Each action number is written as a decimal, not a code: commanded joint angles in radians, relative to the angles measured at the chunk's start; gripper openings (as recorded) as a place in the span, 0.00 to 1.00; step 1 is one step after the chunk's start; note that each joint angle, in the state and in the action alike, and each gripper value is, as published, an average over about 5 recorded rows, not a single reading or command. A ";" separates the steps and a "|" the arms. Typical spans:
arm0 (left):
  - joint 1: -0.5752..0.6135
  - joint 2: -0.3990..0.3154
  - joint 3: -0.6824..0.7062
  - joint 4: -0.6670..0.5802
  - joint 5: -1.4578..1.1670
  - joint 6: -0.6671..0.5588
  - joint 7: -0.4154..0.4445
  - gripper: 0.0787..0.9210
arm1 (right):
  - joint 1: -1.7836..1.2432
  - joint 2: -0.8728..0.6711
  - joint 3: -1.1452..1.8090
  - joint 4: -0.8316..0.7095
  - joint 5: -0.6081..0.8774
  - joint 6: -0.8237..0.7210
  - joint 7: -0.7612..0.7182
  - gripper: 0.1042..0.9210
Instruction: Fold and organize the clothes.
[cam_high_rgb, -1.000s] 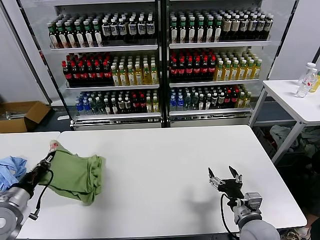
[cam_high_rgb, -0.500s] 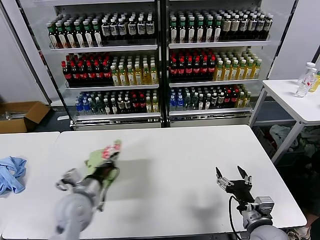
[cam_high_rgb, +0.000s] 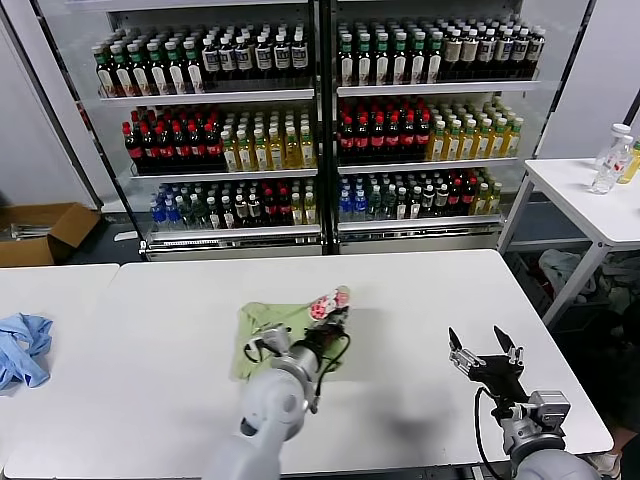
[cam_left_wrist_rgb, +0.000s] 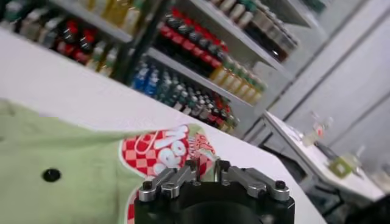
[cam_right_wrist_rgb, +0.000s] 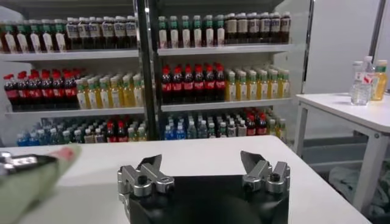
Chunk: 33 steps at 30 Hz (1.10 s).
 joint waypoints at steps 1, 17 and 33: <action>0.049 0.031 0.095 -0.146 0.352 -0.105 0.057 0.26 | 0.178 0.018 -0.156 -0.060 0.062 -0.037 0.021 0.88; 0.418 0.219 -0.288 -0.354 0.362 -0.235 0.058 0.80 | 0.595 0.248 -0.565 -0.579 0.115 -0.119 0.087 0.88; 0.447 0.209 -0.275 -0.362 0.361 -0.247 0.053 0.88 | 0.557 0.071 -0.501 -0.529 0.058 -0.111 0.064 0.47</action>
